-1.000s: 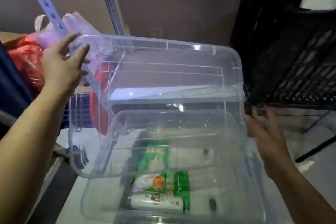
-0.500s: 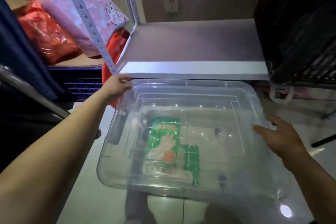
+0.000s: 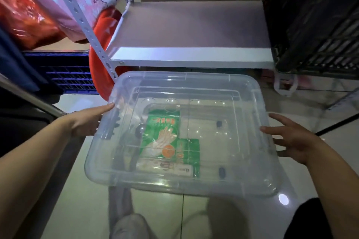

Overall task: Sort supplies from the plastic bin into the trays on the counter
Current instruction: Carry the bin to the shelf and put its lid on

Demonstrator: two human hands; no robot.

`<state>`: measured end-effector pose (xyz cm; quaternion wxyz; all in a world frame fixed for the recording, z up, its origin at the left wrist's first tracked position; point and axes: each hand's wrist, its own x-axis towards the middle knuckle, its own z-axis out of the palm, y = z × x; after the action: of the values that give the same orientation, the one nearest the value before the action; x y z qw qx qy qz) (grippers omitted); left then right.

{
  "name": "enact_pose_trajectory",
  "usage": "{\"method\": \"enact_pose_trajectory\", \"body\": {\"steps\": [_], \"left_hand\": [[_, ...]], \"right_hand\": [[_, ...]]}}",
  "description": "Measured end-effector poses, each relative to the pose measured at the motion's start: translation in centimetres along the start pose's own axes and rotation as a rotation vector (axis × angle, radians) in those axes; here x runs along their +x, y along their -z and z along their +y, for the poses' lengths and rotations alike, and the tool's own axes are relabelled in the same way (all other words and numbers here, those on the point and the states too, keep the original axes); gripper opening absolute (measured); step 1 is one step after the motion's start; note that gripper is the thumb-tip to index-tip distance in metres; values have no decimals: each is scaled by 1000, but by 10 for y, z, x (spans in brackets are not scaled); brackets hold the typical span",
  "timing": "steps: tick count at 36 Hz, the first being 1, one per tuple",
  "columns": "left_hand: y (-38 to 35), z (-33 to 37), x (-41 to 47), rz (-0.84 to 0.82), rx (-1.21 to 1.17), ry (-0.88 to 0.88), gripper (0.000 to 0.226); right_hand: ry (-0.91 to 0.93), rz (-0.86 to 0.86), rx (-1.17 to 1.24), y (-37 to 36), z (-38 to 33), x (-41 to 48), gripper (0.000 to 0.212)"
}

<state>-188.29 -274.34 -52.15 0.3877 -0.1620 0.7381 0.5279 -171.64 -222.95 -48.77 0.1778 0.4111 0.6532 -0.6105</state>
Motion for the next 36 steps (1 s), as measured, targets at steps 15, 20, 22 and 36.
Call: {"method": "enact_pose_trajectory", "body": {"steps": [15,20,22,36], "left_hand": [[-9,57,-19,185,457,61,47],[-25,65,-24,263,486,43,22],[-28,67,-28,260,472,45,21],[-46,-36,-75,224,-52,95,62]], "right_hand": [[153,163,-75,-10,-1,-10,20],[181,210,-82,-8,0,-8,21],[208,255,-133,-9,2,-5,20],[107,61,24,-7,43,-38,33]]}}
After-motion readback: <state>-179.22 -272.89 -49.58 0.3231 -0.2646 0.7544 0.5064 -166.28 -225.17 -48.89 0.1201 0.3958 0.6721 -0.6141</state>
